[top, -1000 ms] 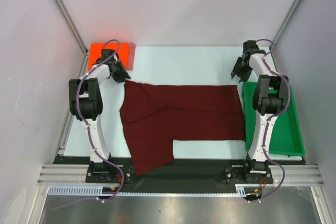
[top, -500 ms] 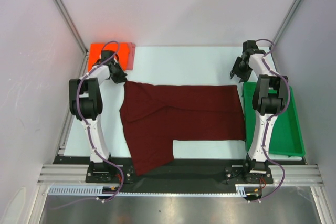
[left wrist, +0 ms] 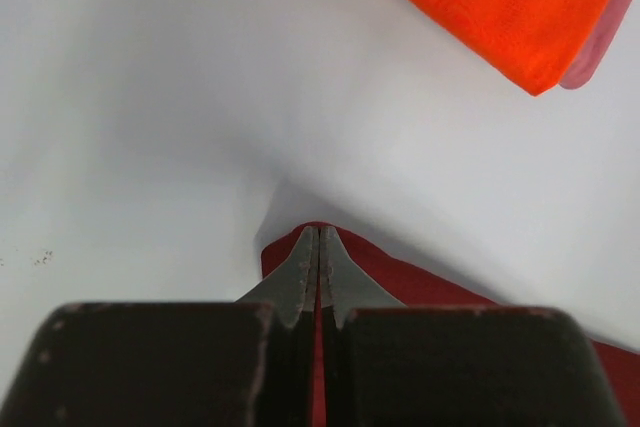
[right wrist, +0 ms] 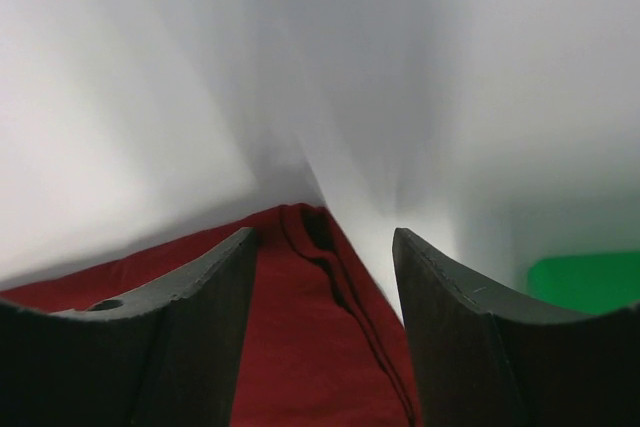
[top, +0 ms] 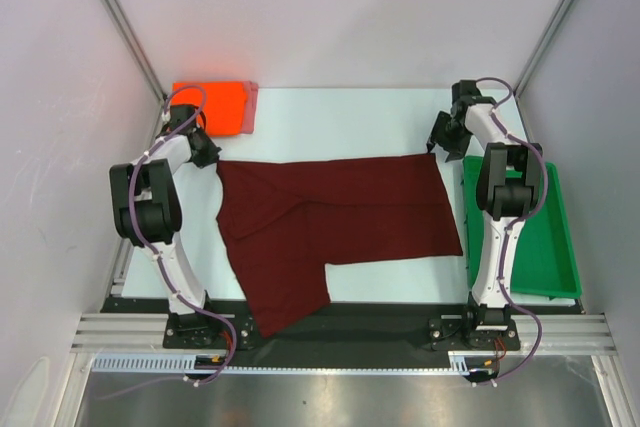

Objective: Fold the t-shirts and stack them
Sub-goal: Fold the tshirt

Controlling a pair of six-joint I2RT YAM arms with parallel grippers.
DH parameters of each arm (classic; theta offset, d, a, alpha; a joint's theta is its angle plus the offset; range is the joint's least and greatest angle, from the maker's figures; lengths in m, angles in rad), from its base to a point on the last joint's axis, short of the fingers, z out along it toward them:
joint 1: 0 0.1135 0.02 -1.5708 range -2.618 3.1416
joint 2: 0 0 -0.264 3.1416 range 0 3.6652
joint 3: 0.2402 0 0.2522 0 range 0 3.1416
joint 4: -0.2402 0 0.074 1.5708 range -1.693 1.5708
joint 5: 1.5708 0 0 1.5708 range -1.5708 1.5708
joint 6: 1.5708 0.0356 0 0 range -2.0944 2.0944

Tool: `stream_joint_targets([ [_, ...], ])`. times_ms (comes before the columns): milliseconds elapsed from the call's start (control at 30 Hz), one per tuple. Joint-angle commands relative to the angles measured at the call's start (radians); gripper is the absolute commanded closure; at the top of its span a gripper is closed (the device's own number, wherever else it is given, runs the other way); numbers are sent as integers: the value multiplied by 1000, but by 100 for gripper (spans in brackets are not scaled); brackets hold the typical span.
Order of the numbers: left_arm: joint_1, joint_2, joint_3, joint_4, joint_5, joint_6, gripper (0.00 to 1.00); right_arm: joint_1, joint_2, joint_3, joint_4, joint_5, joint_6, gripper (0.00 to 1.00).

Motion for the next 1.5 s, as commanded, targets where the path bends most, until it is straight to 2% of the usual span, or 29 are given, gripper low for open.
stream_joint_targets([
  [0, 13, -45, 18, 38, -28, 5, 100, 7, -55, -18, 17, -59, -12, 37],
  [267, 16, -34, 30, 33, 5, 8, 100, 7, -50, -38, 50, -87, 20, 38],
  [433, 16, -38, 21, 35, 8, 17, 100, 7, -121, -107, 135, -107, 11, 40],
  [733, 16, -43, 7, 44, 14, 27, 100, 7, -147, -160, 178, -156, 2, 43],
  [1100, 16, -43, 4, 38, 17, 36, 100, 7, -132, -171, 168, -181, 13, 48],
  [1300, 16, -40, 2, 38, 20, 42, 100, 7, -130, -196, 190, -178, 4, 53],
  [1467, 16, -35, 6, 32, 20, 50, 100, 7, -115, -190, 210, -161, -3, 61],
])
